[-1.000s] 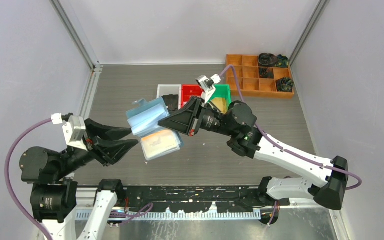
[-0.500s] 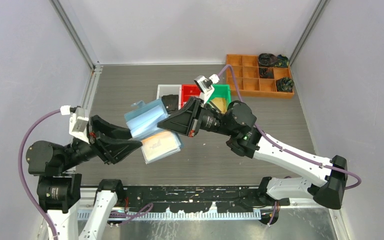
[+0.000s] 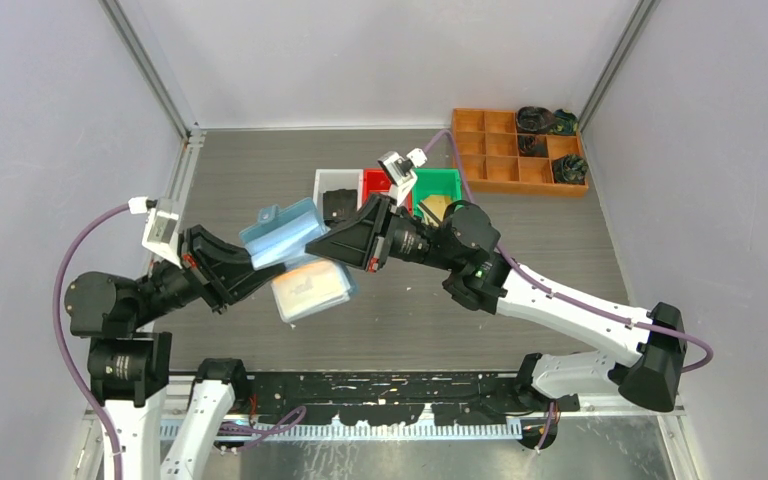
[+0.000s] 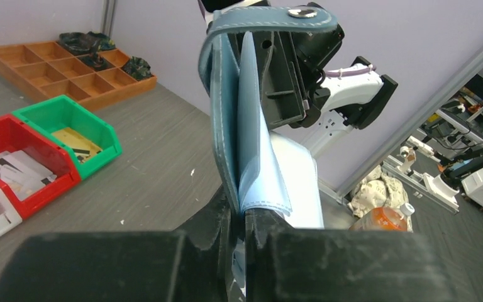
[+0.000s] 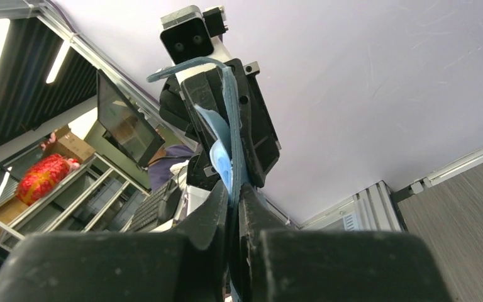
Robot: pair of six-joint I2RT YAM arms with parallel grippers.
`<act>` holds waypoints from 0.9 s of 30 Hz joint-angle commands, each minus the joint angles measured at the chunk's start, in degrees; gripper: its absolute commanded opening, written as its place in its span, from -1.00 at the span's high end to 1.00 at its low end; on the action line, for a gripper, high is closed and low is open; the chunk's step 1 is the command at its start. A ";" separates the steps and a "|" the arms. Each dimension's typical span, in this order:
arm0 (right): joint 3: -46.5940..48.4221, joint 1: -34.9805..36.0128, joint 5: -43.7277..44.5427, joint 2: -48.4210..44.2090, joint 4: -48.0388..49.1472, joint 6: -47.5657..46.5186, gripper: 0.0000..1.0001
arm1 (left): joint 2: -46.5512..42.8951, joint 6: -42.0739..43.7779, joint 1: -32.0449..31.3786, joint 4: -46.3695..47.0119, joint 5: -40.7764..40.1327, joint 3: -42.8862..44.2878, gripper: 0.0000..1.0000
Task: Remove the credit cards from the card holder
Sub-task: Open the card holder.
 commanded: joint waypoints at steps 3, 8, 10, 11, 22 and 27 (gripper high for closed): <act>1.92 1.13 -2.12 -1.59 4.98 0.61 0.25 | -0.22 -0.84 0.11 1.78 -9.10 -1.18 1.00; -0.90 1.14 -2.93 -3.72 6.23 0.39 -0.22 | -0.85 -5.66 0.14 3.49 -11.89 -1.96 1.00; -2.35 1.06 -2.81 -5.00 6.03 0.15 -0.22 | -0.51 -7.15 0.16 3.65 -11.60 -1.59 1.00; -3.35 1.10 -2.66 -5.63 5.71 -0.06 -0.22 | -0.43 -7.88 0.11 3.91 -11.36 -1.28 1.00; -8.82 1.09 -3.23 -12.02 0.04 -2.30 -0.13 | 0.69 -10.40 0.15 3.30 -10.05 1.58 1.00; -9.92 1.13 -2.87 -14.25 -2.38 -3.58 -0.02 | 0.80 -10.64 0.13 3.14 -9.68 2.17 1.00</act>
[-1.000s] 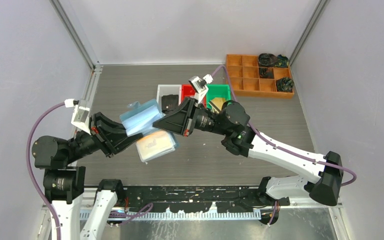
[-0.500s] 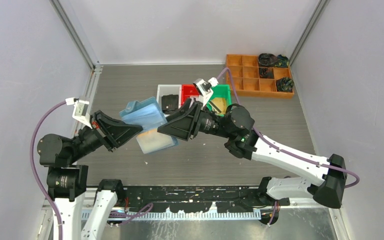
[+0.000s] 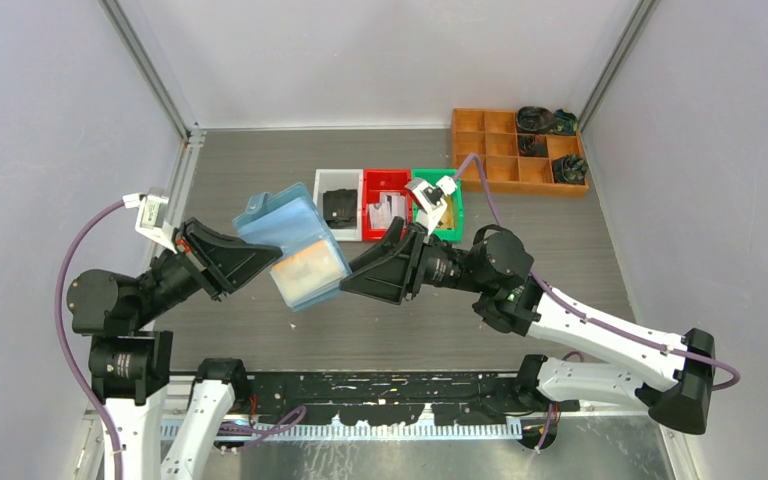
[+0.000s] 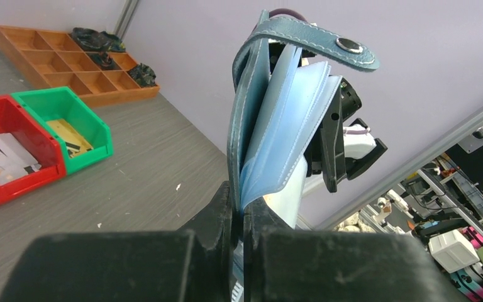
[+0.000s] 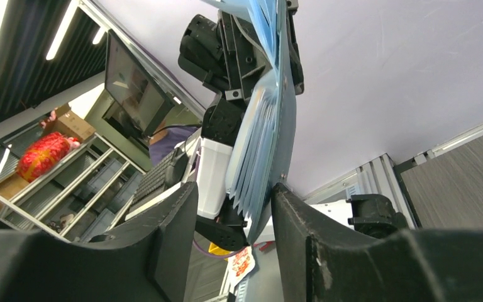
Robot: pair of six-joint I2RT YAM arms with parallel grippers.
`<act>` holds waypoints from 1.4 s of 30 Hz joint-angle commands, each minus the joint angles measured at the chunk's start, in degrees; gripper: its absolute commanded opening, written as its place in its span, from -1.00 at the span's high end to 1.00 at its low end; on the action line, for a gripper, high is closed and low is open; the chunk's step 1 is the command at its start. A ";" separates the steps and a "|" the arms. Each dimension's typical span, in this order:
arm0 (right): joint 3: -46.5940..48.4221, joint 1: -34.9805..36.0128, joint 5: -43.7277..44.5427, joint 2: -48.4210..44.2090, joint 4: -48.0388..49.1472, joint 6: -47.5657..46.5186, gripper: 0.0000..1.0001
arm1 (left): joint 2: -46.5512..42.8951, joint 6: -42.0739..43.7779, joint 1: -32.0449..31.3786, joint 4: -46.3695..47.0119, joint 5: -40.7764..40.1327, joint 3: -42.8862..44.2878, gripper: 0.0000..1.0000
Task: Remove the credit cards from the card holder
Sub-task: Open the card holder.
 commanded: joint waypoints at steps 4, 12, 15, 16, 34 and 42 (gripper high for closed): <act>-0.02 0.40 0.84 -4.18 -3.30 -4.08 0.03 | 0.84 -1.81 0.27 3.64 -1.07 2.96 1.00; 2.30 0.45 6.54 -3.56 -8.63 -7.14 0.29 | 1.02 -3.82 0.29 5.26 0.85 3.09 1.00; 3.14 0.40 7.36 -2.66 -8.48 -7.22 0.36 | 0.88 -4.18 0.26 5.68 1.39 2.88 1.00; 3.44 0.42 7.67 -2.33 -8.49 -7.26 0.38 | 0.85 -4.29 0.25 5.77 1.51 2.88 1.00; 8.33 0.46 12.22 3.25 -5.71 -4.02 0.02 | 0.25 -5.13 0.18 7.59 3.52 1.83 1.00; 10.91 0.43 11.14 4.88 -5.60 -4.90 -0.02 | 0.25 -5.31 0.29 7.89 4.67 1.74 1.00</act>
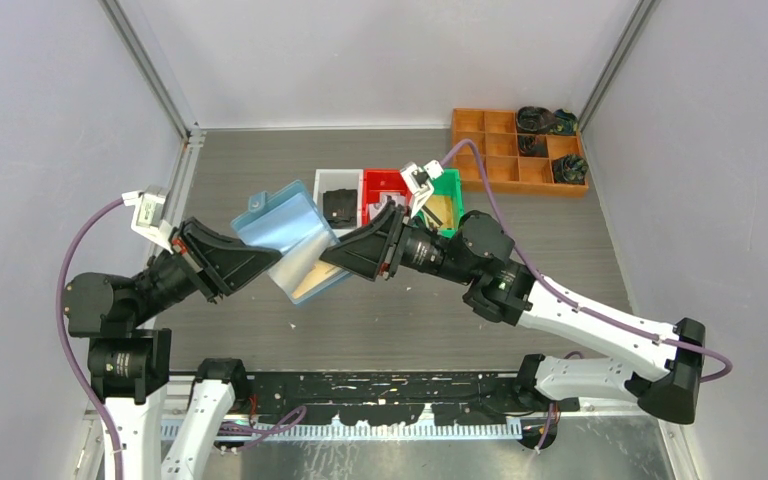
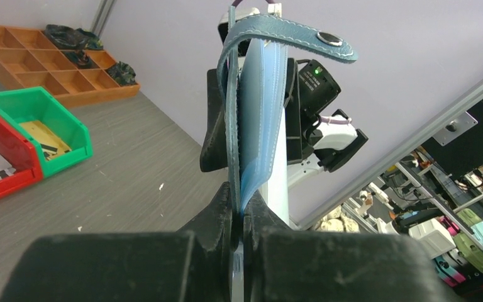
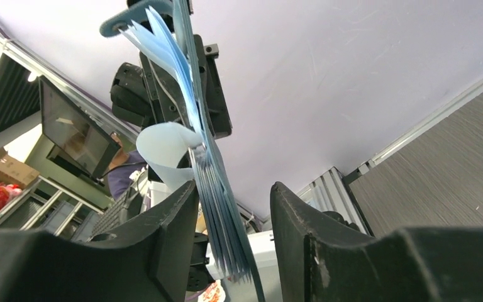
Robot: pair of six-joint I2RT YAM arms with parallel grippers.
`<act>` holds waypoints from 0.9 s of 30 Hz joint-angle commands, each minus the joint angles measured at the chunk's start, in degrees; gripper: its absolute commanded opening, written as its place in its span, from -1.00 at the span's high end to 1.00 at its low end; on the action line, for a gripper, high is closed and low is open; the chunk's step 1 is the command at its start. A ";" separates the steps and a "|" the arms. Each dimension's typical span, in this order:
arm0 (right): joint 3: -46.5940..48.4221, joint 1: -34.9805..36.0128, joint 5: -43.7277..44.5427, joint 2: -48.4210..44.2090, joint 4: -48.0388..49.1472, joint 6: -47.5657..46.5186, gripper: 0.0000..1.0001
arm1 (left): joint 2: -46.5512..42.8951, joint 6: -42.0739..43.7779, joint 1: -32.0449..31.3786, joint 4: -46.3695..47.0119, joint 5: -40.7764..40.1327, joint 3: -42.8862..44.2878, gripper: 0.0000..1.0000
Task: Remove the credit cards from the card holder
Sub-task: Open the card holder.
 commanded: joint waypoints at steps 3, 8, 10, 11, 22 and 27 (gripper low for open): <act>5.76 0.27 -0.70 2.27 5.12 1.20 0.07 | -0.06 -1.33 0.05 5.02 3.01 1.11 1.00; 6.93 0.40 -4.14 5.00 9.24 4.26 0.04 | 0.10 -1.37 0.06 5.55 3.89 0.47 1.00; 6.84 0.39 -4.35 5.39 10.46 4.97 0.04 | 0.24 -1.45 0.09 5.67 4.44 0.32 1.00; 6.74 0.39 -4.39 5.48 10.68 5.20 0.04 | 0.26 -1.46 0.03 5.73 4.64 0.36 1.00; 2.31 0.38 -0.19 3.21 13.54 8.99 0.97 | -0.30 4.58 0.08 -0.80 2.59 0.65 0.57; -0.14 0.34 3.74 0.15 11.27 7.70 0.99 | -0.32 10.82 0.02 -6.70 -0.15 3.47 0.22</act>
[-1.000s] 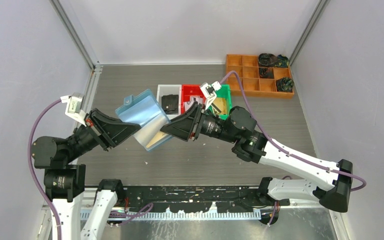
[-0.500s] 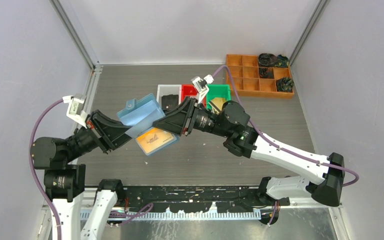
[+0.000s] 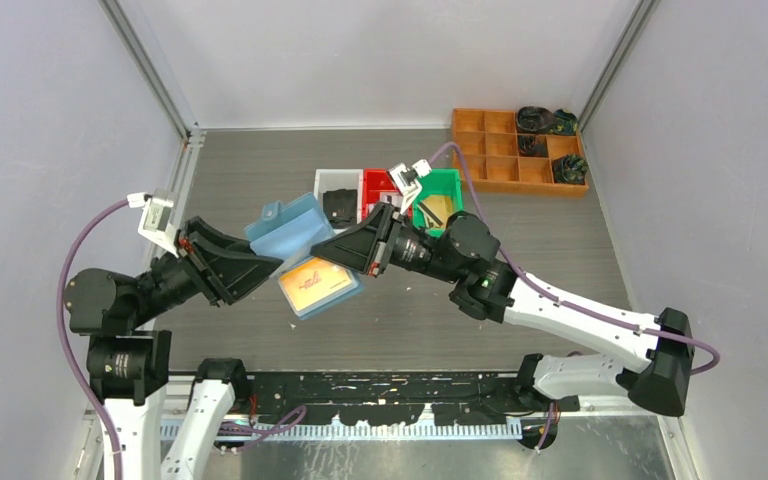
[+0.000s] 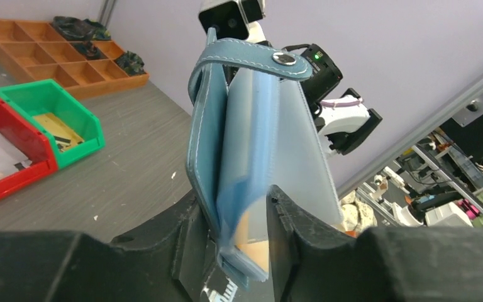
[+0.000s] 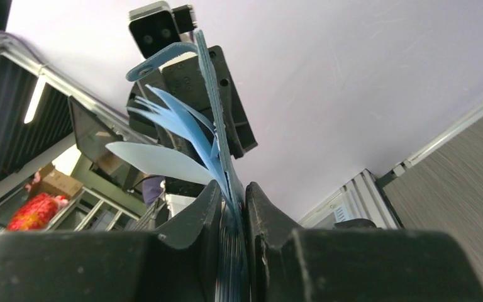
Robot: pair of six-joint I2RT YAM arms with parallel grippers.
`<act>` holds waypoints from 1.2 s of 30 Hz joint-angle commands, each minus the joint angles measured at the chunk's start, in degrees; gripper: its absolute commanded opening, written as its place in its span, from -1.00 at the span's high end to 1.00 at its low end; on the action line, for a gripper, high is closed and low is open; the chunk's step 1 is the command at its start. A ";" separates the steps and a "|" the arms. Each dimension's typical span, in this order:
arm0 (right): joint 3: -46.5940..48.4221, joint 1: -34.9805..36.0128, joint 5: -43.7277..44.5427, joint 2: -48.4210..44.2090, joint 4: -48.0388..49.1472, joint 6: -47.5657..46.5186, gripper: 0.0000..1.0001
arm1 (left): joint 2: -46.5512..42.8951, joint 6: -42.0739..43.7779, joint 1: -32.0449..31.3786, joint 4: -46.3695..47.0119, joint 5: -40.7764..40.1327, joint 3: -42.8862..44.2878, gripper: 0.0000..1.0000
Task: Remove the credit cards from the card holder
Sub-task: Open the card holder.
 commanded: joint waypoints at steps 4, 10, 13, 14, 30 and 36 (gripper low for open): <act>-1.41 -0.14 6.67 -6.64 1.75 -0.71 0.99 | -0.97 11.12 0.00 -7.41 -3.60 6.32 0.21; -1.60 -0.28 6.55 -7.60 1.82 -0.49 0.99 | -3.30 9.96 -0.67 -2.06 1.11 3.65 0.54; -1.01 -0.21 4.17 -5.61 3.63 1.07 0.99 | -4.17 4.79 -0.70 3.29 -0.36 -0.02 0.52; -0.83 -0.21 3.79 -4.90 4.09 1.63 0.99 | -4.12 3.37 -0.67 4.53 -0.14 -0.52 0.50; 0.76 2.33 2.55 0.12 7.18 0.81 0.99 | -1.77 4.54 -0.70 1.29 -6.51 -1.76 0.87; 0.71 2.41 3.92 -1.07 6.03 -0.32 0.99 | -2.98 5.03 -0.69 0.68 -4.80 -2.29 0.28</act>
